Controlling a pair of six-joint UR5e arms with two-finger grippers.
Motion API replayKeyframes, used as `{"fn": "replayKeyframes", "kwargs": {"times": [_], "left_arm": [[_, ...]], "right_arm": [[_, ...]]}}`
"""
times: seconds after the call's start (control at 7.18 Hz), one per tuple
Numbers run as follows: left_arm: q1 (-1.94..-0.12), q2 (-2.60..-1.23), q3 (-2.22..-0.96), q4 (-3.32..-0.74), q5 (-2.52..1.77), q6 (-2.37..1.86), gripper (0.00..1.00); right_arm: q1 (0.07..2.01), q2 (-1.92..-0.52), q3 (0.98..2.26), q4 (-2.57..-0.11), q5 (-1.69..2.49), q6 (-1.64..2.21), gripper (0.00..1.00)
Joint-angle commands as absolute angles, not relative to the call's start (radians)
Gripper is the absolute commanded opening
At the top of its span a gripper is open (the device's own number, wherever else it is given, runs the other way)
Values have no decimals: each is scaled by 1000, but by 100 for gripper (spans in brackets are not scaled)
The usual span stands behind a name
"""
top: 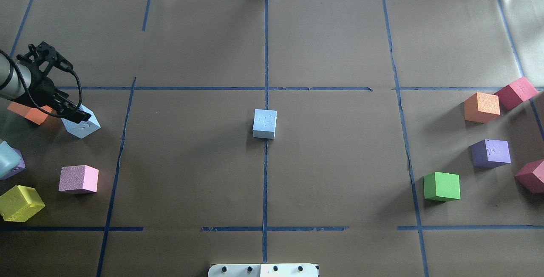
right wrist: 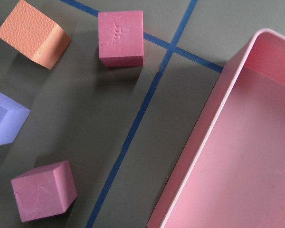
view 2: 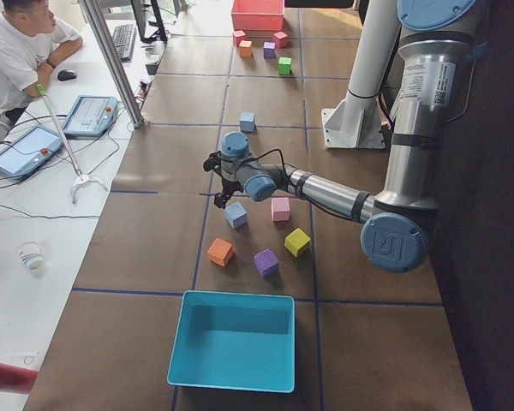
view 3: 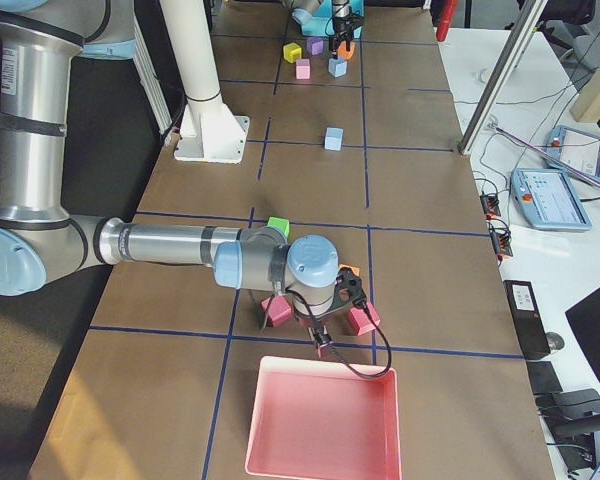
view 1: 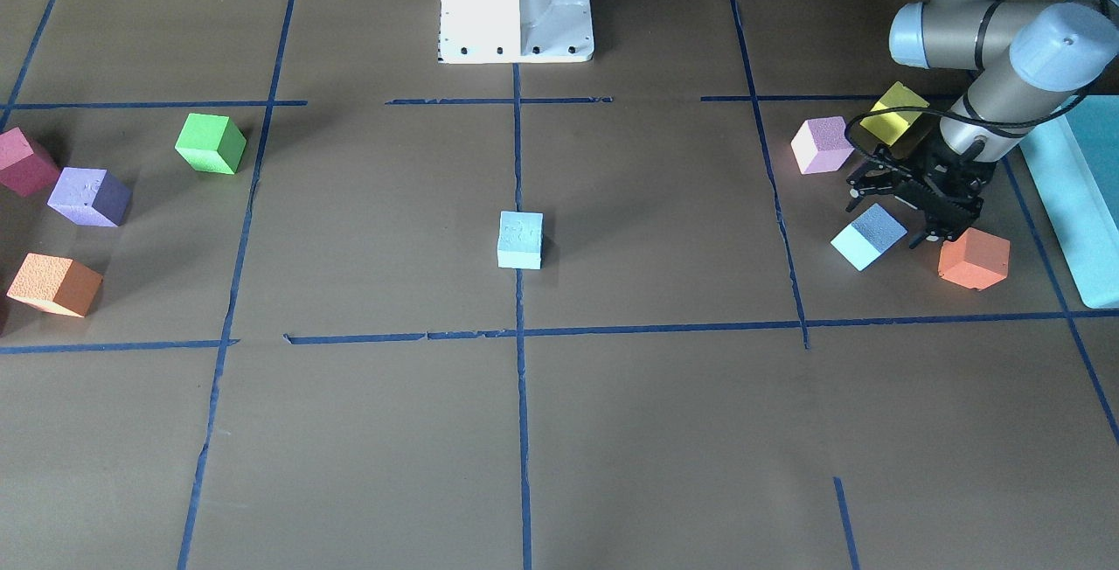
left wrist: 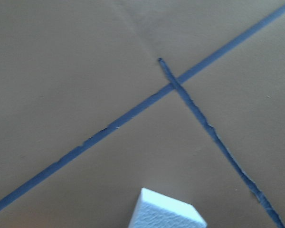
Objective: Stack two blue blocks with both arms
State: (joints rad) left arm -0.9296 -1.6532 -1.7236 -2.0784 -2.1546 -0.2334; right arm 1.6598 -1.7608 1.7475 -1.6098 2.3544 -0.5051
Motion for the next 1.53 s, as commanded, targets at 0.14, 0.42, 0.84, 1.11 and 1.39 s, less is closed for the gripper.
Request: {"fn": "replayKeyframes", "kwargs": {"times": [0.14,0.42,0.84,1.11,1.39], "left_arm": [[-916,-1651,-1717,-2072,-2164,-135,100],[-917,-1646,-1698,-2072,-2163,-94,100],[-917,-1644,-1678,-2071,-2160,-95,100],[-914,-1661,-1628,-2074,-2154,-109,100],[-913,-1670,-1600,-2082,-2155,-132,100]], "right_arm": [[1684,-1787,1747,-1614,2372,-497,100],[1684,-1792,1749,-1612,2372,-497,100],[1684,-1795,1747,-1612,2370,-497,100],[1684,-1796,1747,-1612,2372,-497,100],[1684,-1798,1747,-1612,2372,-497,100]]}}
